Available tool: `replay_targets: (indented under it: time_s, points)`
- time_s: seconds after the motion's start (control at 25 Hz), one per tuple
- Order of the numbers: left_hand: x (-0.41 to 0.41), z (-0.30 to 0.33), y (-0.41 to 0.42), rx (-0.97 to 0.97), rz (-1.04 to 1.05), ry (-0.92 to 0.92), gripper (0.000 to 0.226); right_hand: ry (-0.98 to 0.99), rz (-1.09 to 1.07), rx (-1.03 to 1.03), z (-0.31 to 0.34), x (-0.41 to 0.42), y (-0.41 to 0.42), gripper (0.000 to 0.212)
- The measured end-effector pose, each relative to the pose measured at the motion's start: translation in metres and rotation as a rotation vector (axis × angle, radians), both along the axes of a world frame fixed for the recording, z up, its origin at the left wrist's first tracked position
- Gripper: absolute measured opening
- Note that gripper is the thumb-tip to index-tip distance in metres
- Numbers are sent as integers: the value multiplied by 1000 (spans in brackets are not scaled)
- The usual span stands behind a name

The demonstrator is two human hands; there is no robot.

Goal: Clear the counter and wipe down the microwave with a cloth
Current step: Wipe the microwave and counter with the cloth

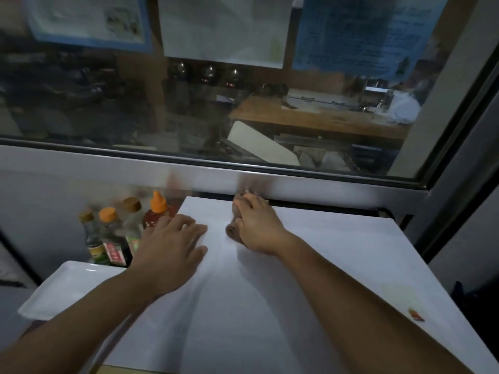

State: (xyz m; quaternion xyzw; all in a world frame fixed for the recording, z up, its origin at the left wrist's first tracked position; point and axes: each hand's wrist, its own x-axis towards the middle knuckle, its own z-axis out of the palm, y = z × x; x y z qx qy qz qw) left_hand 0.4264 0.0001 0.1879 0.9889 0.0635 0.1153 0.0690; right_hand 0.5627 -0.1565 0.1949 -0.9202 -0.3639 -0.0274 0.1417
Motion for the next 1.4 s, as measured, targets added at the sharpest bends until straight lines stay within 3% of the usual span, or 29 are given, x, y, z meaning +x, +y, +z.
replay_targets:
  time_s: [0.16,0.28,0.4,0.48,0.64,0.8,0.92,1.16,1.28,1.4]
  points:
    - [5,11,5,-42,-38,54,48,28,93,4,5,2,-20,48]
    - [-9,12,11,-82,-80,23,42,-7,-50,7,9,12,-87,46]
    - [-33,8,20,-65,-62,-70,38,-18,-145,3,14,13,-120,21]
    - [-42,4,25,-115,-90,-82,40,-51,-87,-15,15,8,-95,10]
    - [-44,2,27,-281,-121,-106,38,-76,89,6,5,-1,6,32]
    - [-46,4,27,-316,-149,-99,38,43,157,48,5,-8,79,45]
    - [-49,9,25,-312,-155,-92,40,111,187,81,16,-14,92,42]
    - [-75,5,24,-392,-112,-94,48,62,412,112,14,-54,49,42]
    - [-82,2,24,-439,-106,-87,36,72,377,115,19,-38,64,40]
    - [-83,-2,24,-457,-115,-95,41,39,331,98,21,-15,91,32]
